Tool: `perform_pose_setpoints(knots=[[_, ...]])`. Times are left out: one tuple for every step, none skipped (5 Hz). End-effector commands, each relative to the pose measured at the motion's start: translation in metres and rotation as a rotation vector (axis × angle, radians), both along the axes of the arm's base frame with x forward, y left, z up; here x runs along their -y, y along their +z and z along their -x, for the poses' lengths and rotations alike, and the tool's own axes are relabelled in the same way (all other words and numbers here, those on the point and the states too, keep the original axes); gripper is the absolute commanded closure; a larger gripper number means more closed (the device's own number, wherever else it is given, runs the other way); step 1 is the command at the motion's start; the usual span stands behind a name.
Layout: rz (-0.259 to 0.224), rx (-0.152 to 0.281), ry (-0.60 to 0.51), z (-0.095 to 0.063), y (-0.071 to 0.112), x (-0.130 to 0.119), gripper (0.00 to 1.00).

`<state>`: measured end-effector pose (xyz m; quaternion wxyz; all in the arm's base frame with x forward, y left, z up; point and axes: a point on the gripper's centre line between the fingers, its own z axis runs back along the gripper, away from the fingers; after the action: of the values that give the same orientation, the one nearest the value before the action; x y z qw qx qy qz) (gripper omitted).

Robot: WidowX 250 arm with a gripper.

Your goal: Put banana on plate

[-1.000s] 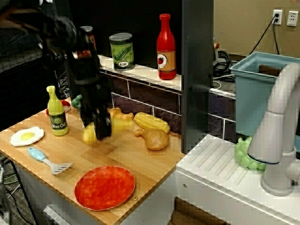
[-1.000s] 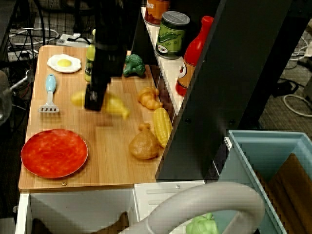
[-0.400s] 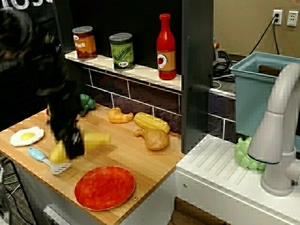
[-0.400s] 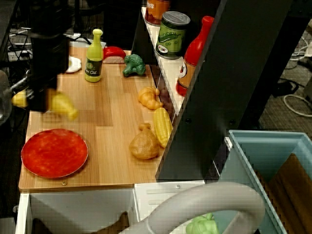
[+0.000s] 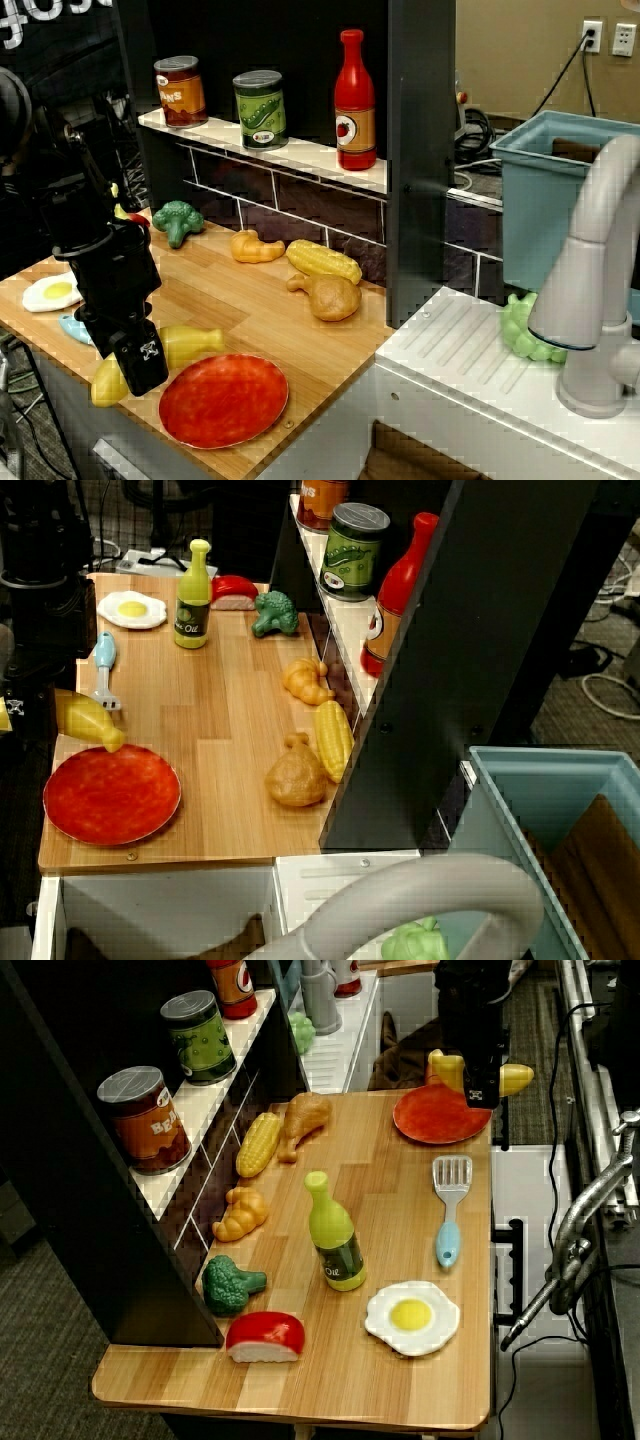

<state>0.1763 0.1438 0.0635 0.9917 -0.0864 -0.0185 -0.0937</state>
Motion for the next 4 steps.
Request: perform_pose_setpoints(knots=[[-0.018, 0.002, 0.021, -0.014, 0.012, 0.019, 1.0], [-0.024, 0.008, 0.031, -0.024, 0.014, 0.026, 1.0], [-0.032, 0.006, 0.042, -0.033, 0.008, 0.026, 1.0], [-0.046, -0.01, 0.052, -0.037, -0.004, 0.02, 1.0]])
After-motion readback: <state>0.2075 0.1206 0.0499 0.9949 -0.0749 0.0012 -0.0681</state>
